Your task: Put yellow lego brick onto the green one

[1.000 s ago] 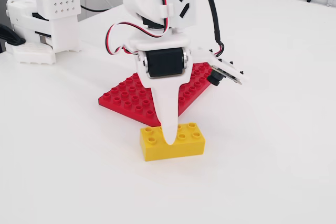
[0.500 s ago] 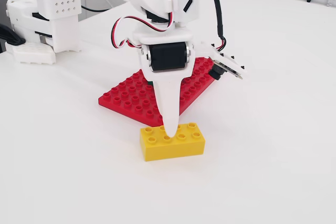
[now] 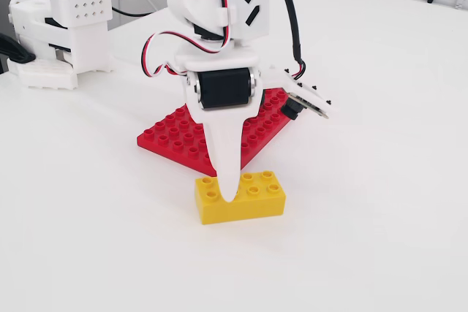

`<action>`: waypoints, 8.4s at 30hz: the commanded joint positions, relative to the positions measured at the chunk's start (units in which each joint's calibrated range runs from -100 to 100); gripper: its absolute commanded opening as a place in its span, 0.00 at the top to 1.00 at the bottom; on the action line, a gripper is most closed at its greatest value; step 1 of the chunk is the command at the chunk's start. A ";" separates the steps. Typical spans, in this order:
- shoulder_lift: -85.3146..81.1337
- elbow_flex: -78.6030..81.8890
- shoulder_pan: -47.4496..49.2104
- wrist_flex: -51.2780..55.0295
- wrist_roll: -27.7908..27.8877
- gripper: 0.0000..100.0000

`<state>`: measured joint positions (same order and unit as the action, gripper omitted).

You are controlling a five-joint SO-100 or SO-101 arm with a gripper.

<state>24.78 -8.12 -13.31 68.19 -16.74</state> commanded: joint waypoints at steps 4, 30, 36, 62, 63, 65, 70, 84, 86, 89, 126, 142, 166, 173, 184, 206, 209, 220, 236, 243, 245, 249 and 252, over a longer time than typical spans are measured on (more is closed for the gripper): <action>0.32 -2.23 -0.03 -1.24 0.16 0.80; 4.92 -3.59 1.07 -0.46 1.16 0.80; 4.92 -3.50 1.07 -0.37 1.16 0.88; 4.84 -6.75 0.93 3.78 1.16 0.93; 4.84 -7.66 0.93 4.82 1.16 0.93; 4.84 -9.46 1.00 6.98 1.16 0.93; 4.84 -15.43 1.00 13.03 1.16 0.93; 0.65 -27.54 12.05 30.94 1.21 0.93; -3.29 -25.73 13.45 30.94 1.10 0.93; -10.41 -21.48 16.33 30.94 1.26 0.93; -47.78 35.63 16.99 14.25 15.23 0.93; -38.06 35.82 17.14 6.11 14.76 0.91; -37.81 42.86 21.71 -0.72 11.58 0.91; -37.47 42.68 20.53 -0.81 10.91 0.91; -37.22 42.96 18.91 -2.10 11.32 0.91; -37.22 46.84 19.50 -5.13 11.17 0.91; -37.22 46.66 19.50 -5.22 11.27 0.91; -37.14 45.94 19.50 -6.60 11.06 0.91; -36.72 45.85 19.50 -6.86 11.01 0.91; -31.27 40.06 19.50 -3.83 11.01 0.91; -30.43 39.07 19.50 -3.14 11.11 0.91; -30.10 39.16 19.50 -3.06 11.37 0.91; -29.76 39.07 19.57 -3.14 11.37 0.91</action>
<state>-5.78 33.18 6.30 65.00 -5.62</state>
